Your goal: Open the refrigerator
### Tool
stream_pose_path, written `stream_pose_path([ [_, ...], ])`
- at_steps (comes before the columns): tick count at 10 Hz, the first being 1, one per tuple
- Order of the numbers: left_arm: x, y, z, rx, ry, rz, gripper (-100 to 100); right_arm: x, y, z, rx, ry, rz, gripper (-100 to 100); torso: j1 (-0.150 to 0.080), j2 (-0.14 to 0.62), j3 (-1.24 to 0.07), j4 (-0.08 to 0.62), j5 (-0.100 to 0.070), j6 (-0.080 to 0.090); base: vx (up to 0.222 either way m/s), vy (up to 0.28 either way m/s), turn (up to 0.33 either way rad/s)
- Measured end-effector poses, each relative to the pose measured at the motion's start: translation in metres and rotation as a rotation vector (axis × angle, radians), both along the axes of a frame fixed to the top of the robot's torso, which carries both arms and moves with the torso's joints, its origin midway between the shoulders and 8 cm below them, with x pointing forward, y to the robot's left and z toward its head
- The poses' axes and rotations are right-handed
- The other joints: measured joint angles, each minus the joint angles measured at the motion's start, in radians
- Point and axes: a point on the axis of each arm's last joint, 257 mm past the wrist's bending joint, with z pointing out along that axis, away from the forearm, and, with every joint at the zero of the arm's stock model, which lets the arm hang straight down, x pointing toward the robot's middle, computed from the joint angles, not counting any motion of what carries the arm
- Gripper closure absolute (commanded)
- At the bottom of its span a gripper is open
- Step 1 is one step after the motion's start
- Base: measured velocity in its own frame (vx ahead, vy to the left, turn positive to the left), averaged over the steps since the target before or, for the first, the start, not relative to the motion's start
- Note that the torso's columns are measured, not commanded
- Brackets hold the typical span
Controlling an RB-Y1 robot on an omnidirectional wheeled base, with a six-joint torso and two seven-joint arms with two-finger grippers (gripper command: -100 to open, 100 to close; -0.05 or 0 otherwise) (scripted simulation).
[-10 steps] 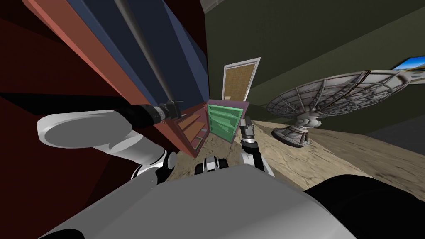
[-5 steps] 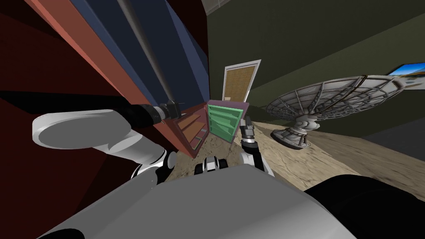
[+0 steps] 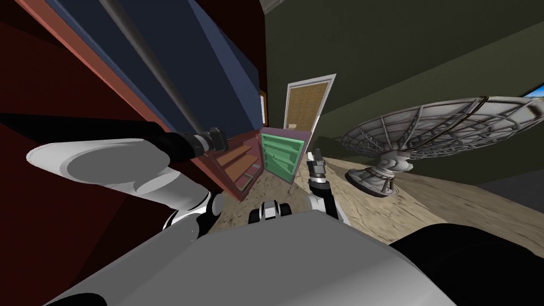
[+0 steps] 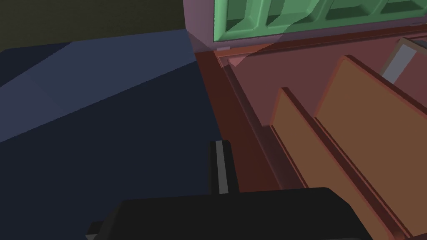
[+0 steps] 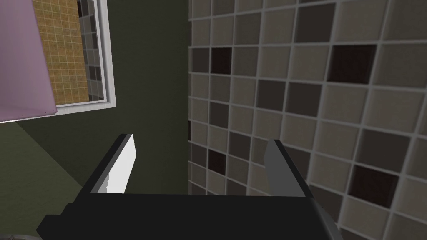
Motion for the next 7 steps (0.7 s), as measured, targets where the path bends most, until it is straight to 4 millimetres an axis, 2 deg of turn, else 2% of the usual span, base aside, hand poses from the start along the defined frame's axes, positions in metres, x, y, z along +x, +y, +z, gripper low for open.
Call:
stream_pose_path([
  [2,0.006,0.015,0.002,0.001,-0.003,0.042,100,0.0,0.0,0.0,0.0,0.0,0.0,0,0.01,-0.002,-0.002,-0.001,0.003,0.0,-0.011,-0.295,0.052],
  [5,0.013,0.04,0.005,0.006,-0.006,0.119,100,0.0,0.0,0.0,0.0,0.0,0.0,0,0.001,-0.001,-0.001,0.0,0.0,0.0,-0.027,-0.338,0.084],
  [7,0.014,0.05,0.006,0.008,-0.008,0.153,100,0.0,0.0,0.0,0.0,0.0,0.0,0,0.005,0.002,0.001,0.001,0.002,0.0,-0.081,-0.337,0.074],
])
